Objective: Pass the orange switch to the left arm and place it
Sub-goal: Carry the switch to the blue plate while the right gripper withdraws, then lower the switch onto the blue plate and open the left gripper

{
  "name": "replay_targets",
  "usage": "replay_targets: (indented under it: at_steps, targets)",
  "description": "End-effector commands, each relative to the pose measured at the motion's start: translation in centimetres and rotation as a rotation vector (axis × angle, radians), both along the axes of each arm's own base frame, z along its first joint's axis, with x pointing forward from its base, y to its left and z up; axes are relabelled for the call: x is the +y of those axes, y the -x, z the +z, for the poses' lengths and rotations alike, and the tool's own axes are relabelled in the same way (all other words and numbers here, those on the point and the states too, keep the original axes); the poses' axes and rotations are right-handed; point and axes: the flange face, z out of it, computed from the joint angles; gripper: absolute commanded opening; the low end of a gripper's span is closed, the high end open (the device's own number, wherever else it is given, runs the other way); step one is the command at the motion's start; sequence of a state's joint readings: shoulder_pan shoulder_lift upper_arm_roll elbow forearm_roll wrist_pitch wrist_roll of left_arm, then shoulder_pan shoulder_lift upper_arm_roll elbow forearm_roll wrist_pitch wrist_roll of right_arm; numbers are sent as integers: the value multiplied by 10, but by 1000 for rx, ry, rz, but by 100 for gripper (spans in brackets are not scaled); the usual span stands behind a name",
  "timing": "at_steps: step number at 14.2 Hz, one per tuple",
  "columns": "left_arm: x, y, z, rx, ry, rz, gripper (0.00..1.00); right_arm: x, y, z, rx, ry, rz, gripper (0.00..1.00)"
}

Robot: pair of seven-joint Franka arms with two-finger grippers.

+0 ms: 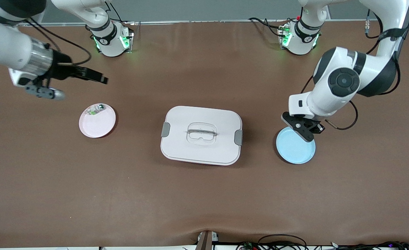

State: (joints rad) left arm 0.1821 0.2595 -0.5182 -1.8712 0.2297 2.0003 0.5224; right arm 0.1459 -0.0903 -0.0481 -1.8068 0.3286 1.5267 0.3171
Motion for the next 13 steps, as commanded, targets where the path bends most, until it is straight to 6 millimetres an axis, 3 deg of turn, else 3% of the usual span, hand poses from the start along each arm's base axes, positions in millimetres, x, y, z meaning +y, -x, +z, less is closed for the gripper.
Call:
replay_targets:
  at_steps: [1,4,6,8,10,13]
  targets:
    - [18,-14,-25,19,-7,-155,0,-40,7,1,-43,51,98,100]
    - [23,-25,-62,9,-10,-306,0,-79,3,9,-97,118,197,100]
    - [42,-32,-93,30,5,-327,0,-88,-2,22,-131,192,223,100]
    - [42,-34,-117,12,25,-383,0,-97,-8,37,-158,225,212,100]
    - [56,-31,-143,-15,42,-392,0,-103,-13,41,-168,245,205,100]
    - [49,-21,-169,-38,60,-436,0,-115,-23,47,-190,263,187,100]
